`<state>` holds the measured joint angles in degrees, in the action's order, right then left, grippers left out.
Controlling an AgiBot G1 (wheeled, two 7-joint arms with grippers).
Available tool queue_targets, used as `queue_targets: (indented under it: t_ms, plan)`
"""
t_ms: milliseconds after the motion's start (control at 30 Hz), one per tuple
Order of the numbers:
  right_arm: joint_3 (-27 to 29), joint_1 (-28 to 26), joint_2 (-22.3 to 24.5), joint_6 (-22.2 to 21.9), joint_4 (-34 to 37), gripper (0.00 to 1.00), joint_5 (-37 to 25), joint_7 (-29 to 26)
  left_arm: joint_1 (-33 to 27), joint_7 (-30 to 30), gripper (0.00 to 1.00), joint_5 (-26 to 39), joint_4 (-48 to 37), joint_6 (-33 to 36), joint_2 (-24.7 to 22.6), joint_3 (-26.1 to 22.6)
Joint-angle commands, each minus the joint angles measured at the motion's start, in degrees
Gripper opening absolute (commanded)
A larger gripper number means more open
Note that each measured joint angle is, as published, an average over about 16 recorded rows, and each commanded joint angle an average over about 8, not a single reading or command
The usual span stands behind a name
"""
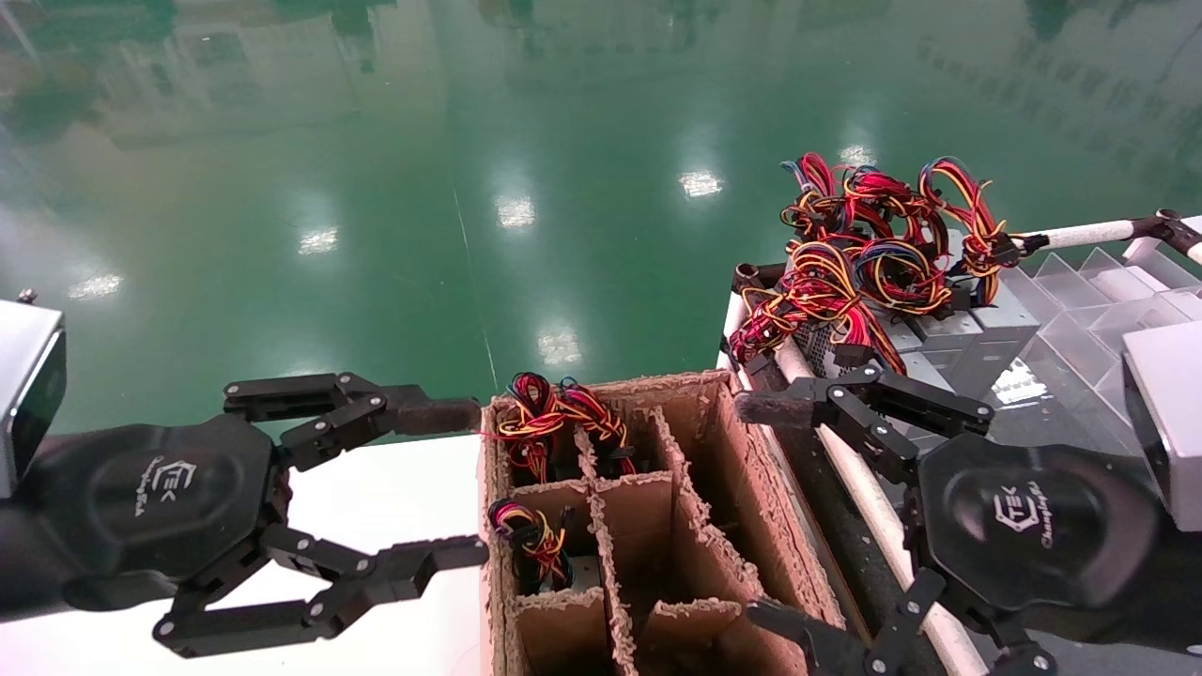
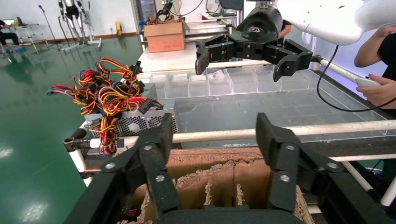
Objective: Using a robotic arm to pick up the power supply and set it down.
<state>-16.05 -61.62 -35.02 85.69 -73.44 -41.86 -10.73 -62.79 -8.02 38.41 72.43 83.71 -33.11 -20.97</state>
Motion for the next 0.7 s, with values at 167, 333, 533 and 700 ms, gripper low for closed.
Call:
queue_targets:
  t_ms: [167,333,533,700]
  plan:
    - [0.0,0.0,0.0,0.0,0.0,1.00,0.0,0.0,0.0,0.0,0.00,0.0,0.0,0.0,0.0,0.0]
    - [0.0,0.0,0.0,0.0,0.0,1.00,0.0,0.0,0.0,0.0,0.00,0.0,0.0,0.0,0.0,0.0]
    - [0.0,0.0,0.0,0.0,0.0,1.00,0.0,0.0,0.0,0.0,0.00,0.0,0.0,0.0,0.0,0.0]
    - [0.0,0.0,0.0,-0.1,0.1,1.00,-0.1,0.0,0.0,0.0,0.00,0.0,0.0,0.0,0.0,0.0]
